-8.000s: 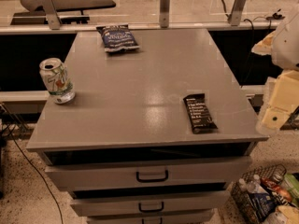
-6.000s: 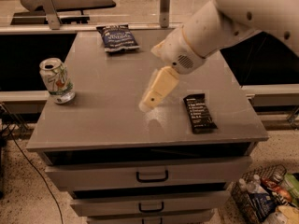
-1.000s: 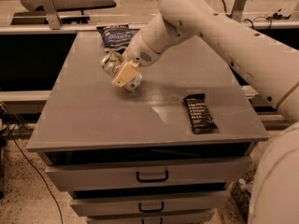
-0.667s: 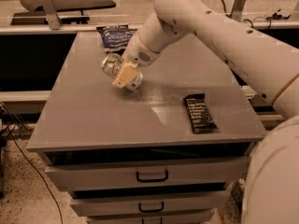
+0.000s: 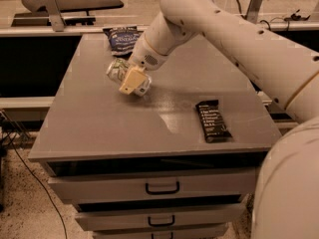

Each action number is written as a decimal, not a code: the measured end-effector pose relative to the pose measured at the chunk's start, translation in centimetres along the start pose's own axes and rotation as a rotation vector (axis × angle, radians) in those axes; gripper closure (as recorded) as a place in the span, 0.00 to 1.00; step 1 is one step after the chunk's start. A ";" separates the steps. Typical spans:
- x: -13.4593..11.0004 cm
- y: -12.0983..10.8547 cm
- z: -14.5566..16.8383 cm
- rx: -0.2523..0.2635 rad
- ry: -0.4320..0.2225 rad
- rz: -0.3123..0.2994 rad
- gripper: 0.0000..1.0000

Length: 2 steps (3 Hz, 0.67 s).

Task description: Knock 7up can over

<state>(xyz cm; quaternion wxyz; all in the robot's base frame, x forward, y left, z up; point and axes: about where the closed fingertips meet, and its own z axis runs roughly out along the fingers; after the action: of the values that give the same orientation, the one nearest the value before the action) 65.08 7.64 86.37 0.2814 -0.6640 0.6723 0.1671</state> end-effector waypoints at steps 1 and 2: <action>-0.7 0.1 0.6 -0.008 0.004 -0.013 0.05; -1.1 0.1 0.4 -0.007 -0.003 -0.019 0.00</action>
Offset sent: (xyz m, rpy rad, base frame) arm -0.0024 0.0125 0.0139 0.0160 -0.0226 0.0248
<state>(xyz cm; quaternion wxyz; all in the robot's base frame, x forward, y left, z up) 64.96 8.75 86.64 0.2817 -0.6711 0.6650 0.1678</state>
